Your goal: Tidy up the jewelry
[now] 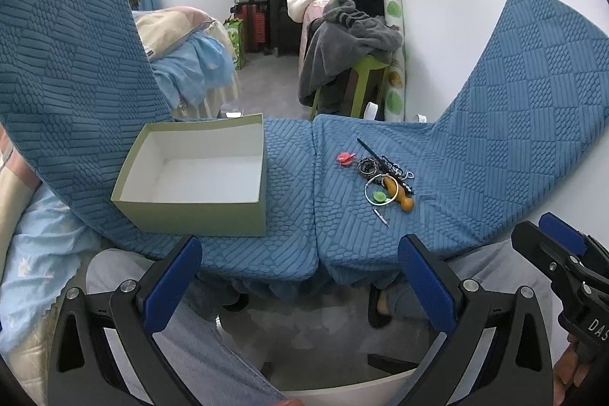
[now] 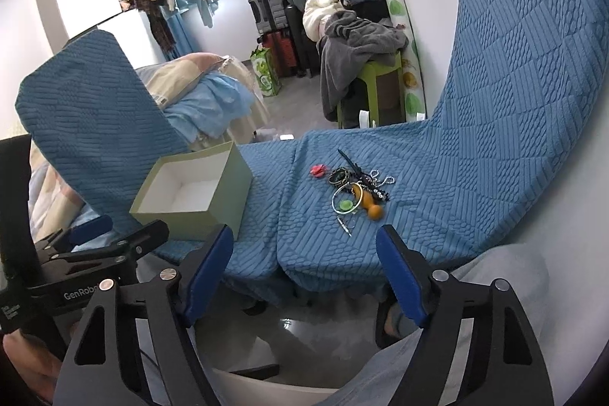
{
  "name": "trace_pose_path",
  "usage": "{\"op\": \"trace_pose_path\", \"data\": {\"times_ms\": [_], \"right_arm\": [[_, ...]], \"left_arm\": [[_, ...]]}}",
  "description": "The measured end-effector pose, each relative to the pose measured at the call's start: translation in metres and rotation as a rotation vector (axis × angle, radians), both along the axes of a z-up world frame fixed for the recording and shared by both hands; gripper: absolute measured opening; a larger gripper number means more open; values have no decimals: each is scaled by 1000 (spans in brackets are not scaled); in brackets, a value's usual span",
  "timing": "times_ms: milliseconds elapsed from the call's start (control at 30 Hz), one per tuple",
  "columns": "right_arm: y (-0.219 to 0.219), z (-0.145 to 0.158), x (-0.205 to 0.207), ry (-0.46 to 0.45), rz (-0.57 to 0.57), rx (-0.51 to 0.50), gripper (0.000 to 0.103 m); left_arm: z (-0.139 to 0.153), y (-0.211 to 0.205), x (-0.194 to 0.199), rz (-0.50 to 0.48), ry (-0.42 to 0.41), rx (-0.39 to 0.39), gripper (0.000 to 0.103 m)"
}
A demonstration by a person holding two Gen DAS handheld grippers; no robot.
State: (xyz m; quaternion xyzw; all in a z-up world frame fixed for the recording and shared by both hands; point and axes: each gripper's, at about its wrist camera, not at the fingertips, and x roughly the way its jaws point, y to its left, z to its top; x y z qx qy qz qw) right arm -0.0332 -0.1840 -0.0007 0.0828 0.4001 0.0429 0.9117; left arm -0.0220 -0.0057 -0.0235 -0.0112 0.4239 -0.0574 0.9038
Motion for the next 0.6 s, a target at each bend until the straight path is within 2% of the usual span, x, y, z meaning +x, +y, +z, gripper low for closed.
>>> {"op": "trace_pose_path", "data": {"times_ms": [133,333,600], "right_arm": [[-2,-4,3,8,8,0,63],[-5,-14,11,19,6,-4,56],[-19,-29,24,38,-3,5,55]], "left_arm": [[-5,0,5,3,13,0,103],[-13,-3,13,12,28,19,103],[-20,-12,27,2,29,33,103]]}}
